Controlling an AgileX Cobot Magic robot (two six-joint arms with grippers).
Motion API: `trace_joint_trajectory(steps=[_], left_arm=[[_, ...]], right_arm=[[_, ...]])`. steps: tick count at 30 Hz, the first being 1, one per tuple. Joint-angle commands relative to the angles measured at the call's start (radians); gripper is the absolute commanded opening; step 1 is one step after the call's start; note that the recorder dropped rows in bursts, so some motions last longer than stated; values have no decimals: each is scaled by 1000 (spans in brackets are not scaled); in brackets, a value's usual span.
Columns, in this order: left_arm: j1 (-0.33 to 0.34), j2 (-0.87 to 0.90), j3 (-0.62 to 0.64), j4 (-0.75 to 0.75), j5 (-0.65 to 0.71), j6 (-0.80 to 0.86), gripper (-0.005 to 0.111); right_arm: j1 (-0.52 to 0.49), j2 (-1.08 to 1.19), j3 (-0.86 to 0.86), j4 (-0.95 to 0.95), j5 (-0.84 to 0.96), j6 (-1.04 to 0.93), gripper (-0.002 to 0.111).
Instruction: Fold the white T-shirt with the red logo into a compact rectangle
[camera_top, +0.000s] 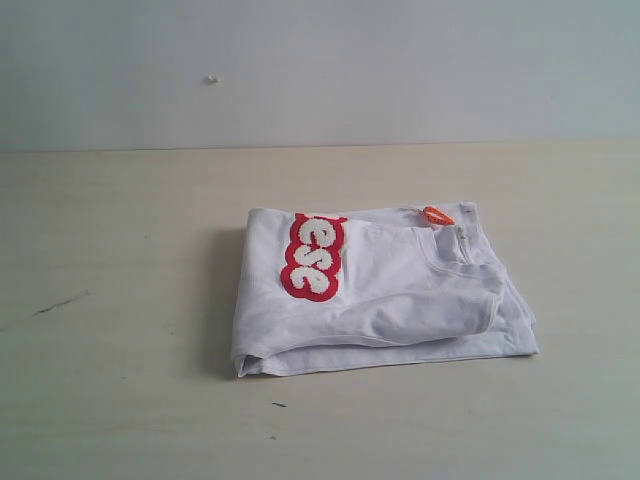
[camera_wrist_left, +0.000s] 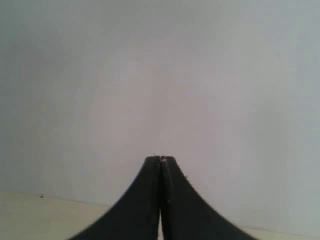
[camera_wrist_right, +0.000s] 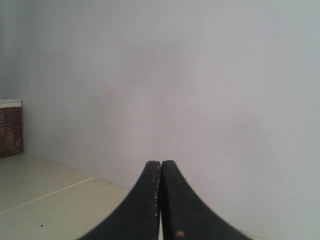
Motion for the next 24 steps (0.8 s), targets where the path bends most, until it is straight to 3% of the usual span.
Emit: trace_joint_trajectory(steps=[1,24], left_arm=[[4,-4,49,5,-82,19,0],[5,-4,180,5,-69,57,0]], right_arm=[[-3,-1,2,-2,2,-1,0],[-3,-1,2,-2,2,-1,0]])
